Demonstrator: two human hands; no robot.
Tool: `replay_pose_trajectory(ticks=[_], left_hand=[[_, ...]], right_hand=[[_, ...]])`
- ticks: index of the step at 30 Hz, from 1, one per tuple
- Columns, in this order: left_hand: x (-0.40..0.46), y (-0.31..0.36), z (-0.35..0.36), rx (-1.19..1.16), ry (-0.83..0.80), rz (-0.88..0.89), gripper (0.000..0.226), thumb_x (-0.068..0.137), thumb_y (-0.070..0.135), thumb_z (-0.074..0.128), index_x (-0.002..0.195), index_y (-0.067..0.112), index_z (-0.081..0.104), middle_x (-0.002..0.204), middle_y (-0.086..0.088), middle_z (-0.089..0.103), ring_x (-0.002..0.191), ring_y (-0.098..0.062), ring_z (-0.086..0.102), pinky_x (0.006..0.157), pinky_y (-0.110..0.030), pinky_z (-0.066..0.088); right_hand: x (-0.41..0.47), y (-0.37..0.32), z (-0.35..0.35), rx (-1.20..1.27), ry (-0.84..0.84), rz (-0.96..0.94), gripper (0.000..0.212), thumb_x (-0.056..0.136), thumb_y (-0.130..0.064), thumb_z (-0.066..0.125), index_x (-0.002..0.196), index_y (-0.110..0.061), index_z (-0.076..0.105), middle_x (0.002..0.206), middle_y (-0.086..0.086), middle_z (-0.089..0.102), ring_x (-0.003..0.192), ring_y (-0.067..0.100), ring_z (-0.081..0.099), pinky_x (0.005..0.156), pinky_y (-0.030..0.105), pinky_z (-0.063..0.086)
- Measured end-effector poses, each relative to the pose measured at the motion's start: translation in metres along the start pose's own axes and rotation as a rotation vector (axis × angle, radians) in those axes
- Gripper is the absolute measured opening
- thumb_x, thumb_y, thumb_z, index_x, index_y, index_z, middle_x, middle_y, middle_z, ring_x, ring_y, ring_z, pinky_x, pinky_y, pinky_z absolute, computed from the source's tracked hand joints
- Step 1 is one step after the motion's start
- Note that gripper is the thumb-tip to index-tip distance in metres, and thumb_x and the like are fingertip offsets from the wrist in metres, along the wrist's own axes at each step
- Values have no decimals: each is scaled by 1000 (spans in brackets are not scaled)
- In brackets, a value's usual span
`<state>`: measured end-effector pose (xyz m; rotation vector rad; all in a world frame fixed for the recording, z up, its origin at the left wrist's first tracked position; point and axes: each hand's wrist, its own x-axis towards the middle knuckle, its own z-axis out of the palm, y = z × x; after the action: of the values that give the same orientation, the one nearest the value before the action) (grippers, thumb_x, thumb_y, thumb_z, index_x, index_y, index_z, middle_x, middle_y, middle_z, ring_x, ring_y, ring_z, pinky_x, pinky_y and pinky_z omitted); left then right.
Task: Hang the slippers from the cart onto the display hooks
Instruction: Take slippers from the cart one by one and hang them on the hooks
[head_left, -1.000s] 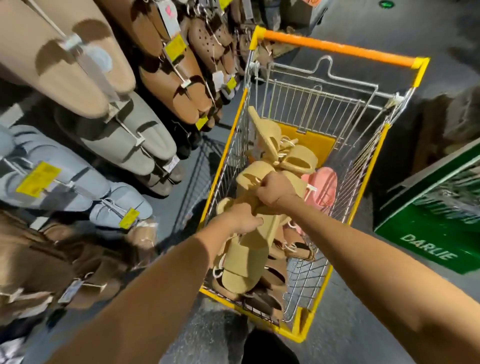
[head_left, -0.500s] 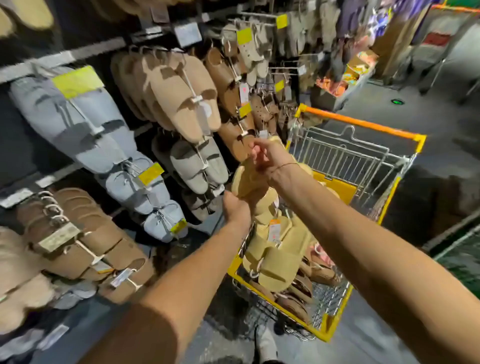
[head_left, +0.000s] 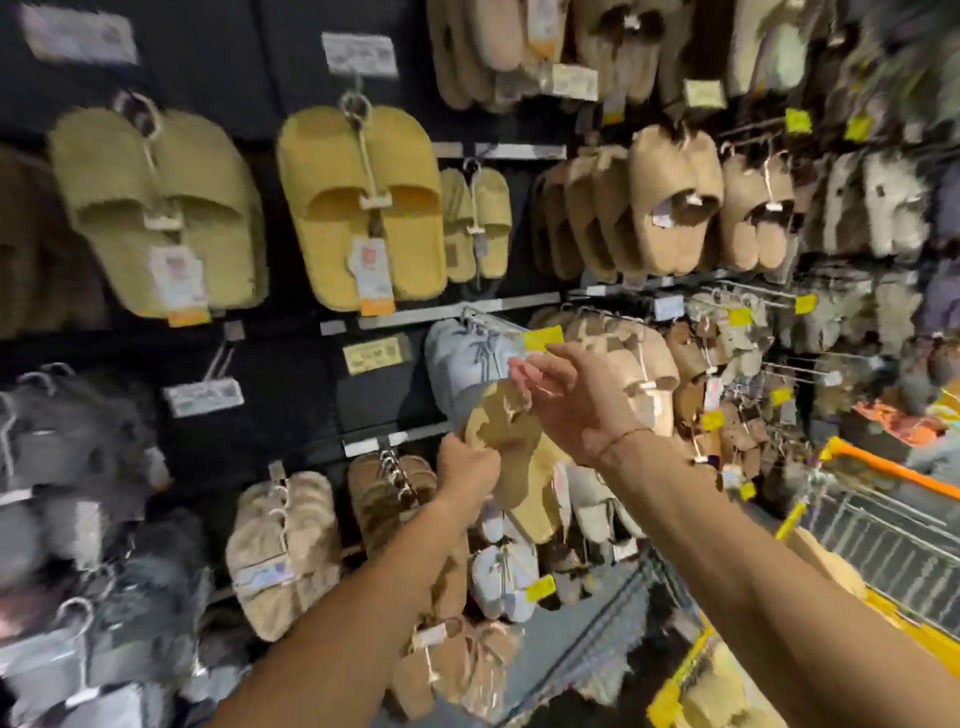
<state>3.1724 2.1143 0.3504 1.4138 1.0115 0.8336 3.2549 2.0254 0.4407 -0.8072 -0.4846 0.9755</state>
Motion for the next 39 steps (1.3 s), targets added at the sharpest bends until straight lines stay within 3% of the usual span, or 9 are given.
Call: replay_pose_trajectory(ticks=[5,8,13,17,19,23,28,33,39], left_hand=[[13,27,-98,-156,49,95,28,86,-2,64,111,11,64,90,-1,68,83,-19,65,67,-31,55],[9,45,-153,-223,69,158,28,81,4,79,100,22,70,95,-2,75,88,-19,70,77,-36,60],[1,72,-238,-286,82,270,45,70,8,91,101,26,64,96,3,73,90,-15,70,89,-41,57],[4,97,-295,-288,25,301,53,73,8,90,120,18,67,112,-4,76,101,-20,73,88,-45,60],[7,111,-312,-272,-17,317,55,74,10,88,124,15,66,115,-5,75,105,-25,72,83,-42,61],[23,139,-330,-367,-2,298,56,77,17,87,127,14,64,116,-5,74,107,-25,71,81,-39,59],[55,173,-344,-417,58,257,55,82,27,83,130,9,62,114,-9,74,102,-28,72,75,-39,61],[89,198,-358,-293,122,232,80,67,41,92,133,10,59,113,-9,73,96,-28,73,70,-39,63],[126,220,-368,-240,193,261,77,65,50,90,125,12,61,111,-9,73,95,-31,73,82,-49,61]], right_hand=[[0,28,85,16,-176,68,23,97,-24,54,110,-5,58,113,12,66,86,21,63,70,29,44],[-8,36,132,-108,-305,56,27,99,-24,51,98,-4,69,115,11,68,94,20,63,78,29,46],[5,46,171,-682,9,-545,18,90,-27,69,105,-18,71,99,3,69,85,18,61,68,28,49],[28,66,174,-975,-136,-410,71,78,-48,80,132,-26,39,129,-4,48,111,10,53,77,20,49],[37,78,177,-938,-195,-306,75,79,-43,80,135,-22,34,124,-5,53,104,6,57,70,19,50],[59,92,191,-750,-242,-256,82,71,-49,82,134,-16,41,127,3,61,108,15,63,82,27,53],[86,95,231,-553,-148,-252,126,40,-73,87,142,-25,31,128,1,59,114,22,61,102,47,49],[118,108,263,-622,-11,-254,126,53,-68,84,150,-14,26,138,2,51,125,27,50,108,49,42],[155,97,296,-656,-18,-280,135,47,-72,83,152,-12,23,142,2,48,127,27,49,105,44,43]])
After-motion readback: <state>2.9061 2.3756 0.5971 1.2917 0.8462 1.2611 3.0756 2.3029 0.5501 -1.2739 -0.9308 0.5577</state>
